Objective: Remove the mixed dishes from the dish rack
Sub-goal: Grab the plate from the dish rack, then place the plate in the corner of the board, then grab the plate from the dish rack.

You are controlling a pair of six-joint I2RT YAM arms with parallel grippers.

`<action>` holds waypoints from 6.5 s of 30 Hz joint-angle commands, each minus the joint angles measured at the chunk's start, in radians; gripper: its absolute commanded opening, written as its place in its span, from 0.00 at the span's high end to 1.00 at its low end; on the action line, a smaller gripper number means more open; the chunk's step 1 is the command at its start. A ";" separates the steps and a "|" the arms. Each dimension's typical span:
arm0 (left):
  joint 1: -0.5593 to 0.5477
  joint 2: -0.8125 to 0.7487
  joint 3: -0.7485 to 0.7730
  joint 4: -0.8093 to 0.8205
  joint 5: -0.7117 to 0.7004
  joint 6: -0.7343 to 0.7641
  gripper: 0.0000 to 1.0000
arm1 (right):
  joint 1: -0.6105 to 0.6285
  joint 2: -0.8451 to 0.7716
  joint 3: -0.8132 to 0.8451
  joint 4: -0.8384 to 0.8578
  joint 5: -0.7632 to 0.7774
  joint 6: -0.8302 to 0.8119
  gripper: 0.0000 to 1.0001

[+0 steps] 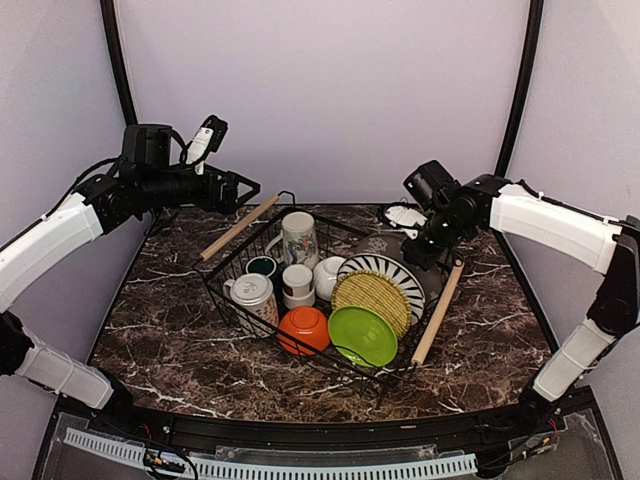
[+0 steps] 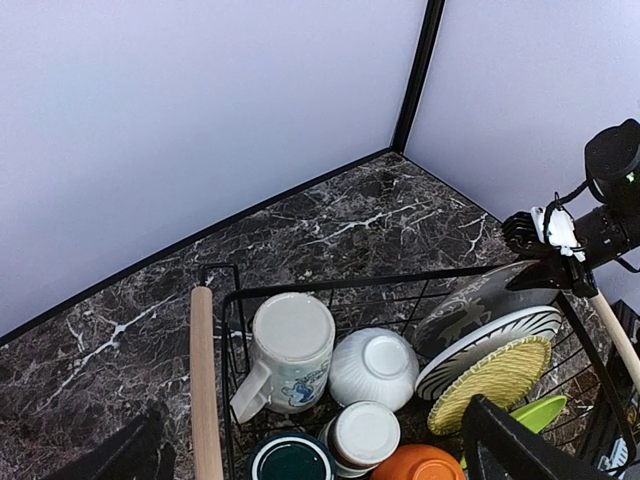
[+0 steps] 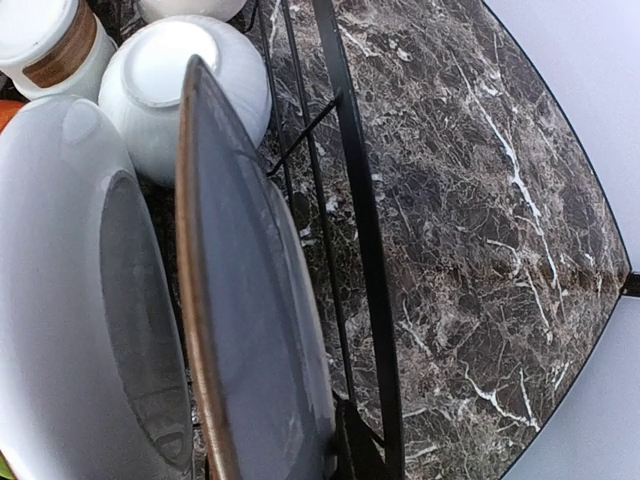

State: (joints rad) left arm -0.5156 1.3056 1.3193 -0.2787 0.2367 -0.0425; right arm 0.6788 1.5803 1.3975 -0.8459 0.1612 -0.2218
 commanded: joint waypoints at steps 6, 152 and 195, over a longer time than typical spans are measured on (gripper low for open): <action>-0.004 -0.016 -0.016 0.006 -0.006 0.020 0.01 | 0.010 0.011 0.096 -0.042 -0.020 -0.014 0.99; -0.004 0.026 -0.015 0.015 0.063 -0.051 0.01 | -0.748 -0.506 -0.374 0.413 -0.577 0.410 0.06; -0.004 0.037 -0.013 0.013 0.064 -0.057 0.01 | 0.057 -0.082 -0.017 0.052 -0.191 0.030 0.50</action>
State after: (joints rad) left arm -0.5156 1.3430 1.3136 -0.2775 0.2897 -0.0914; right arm 0.7269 1.4754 1.3521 -0.8017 -0.0429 -0.1761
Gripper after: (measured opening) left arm 0.989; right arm 0.531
